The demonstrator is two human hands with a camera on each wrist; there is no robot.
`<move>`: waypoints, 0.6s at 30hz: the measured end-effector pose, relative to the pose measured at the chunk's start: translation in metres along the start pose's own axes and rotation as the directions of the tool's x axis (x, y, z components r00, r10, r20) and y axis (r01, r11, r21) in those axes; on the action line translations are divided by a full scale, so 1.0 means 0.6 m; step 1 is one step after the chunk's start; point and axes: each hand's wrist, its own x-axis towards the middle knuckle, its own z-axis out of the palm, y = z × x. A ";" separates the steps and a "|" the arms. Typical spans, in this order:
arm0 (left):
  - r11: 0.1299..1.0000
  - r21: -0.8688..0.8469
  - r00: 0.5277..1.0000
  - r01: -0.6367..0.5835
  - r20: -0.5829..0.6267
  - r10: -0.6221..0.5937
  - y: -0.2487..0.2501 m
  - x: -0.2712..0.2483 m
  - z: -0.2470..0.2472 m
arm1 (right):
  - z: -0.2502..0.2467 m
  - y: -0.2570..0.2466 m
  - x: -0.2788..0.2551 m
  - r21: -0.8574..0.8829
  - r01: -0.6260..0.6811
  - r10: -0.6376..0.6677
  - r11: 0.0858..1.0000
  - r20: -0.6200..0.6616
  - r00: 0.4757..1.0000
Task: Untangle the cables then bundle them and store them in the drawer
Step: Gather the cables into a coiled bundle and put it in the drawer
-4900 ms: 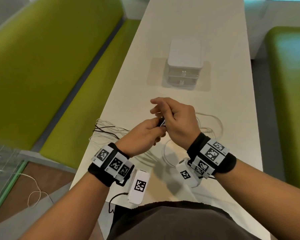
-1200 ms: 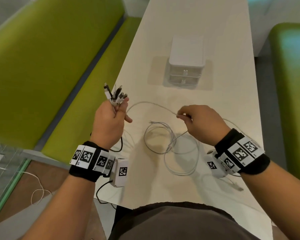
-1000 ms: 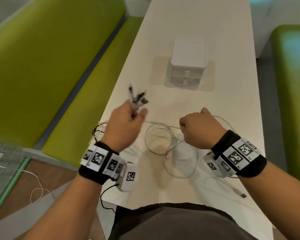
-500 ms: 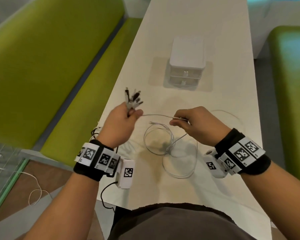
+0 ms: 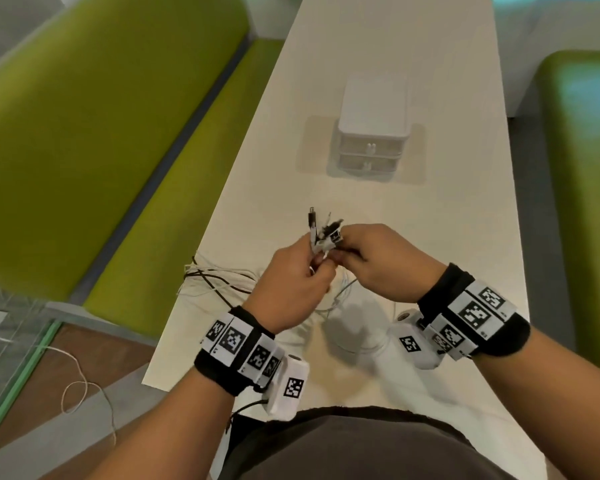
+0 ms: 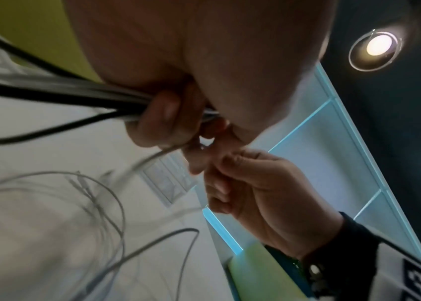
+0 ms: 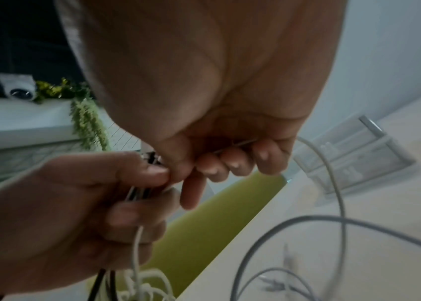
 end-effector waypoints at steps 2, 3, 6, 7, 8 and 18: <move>0.998 -0.056 0.999 0.015 -0.050 -0.017 -0.003 0.000 -0.005 | -0.003 0.001 -0.002 0.089 -0.041 0.052 0.995 -0.128 0.990; 0.995 -0.091 0.997 0.029 -0.072 -0.036 -0.005 0.001 -0.011 | -0.006 0.004 -0.004 0.121 -0.061 0.081 0.991 -0.164 0.983; 0.986 -0.148 0.982 0.079 -0.159 -0.103 -0.015 0.009 -0.039 | -0.014 0.018 -0.013 0.171 -0.107 0.134 0.979 -0.158 0.978; 0.988 -0.116 0.976 0.105 -0.177 -0.125 -0.020 0.014 -0.048 | -0.014 0.021 -0.015 0.167 -0.110 0.137 0.980 -0.161 0.977; 0.990 -0.061 0.971 0.123 -0.201 -0.133 -0.023 0.017 -0.058 | -0.013 0.025 -0.015 0.153 -0.109 0.135 0.982 -0.170 0.976; 0.886 0.434 0.942 -0.164 -0.198 0.272 -0.015 0.033 -0.066 | -0.003 0.032 -0.011 -0.012 -0.048 0.040 0.999 -0.347 0.937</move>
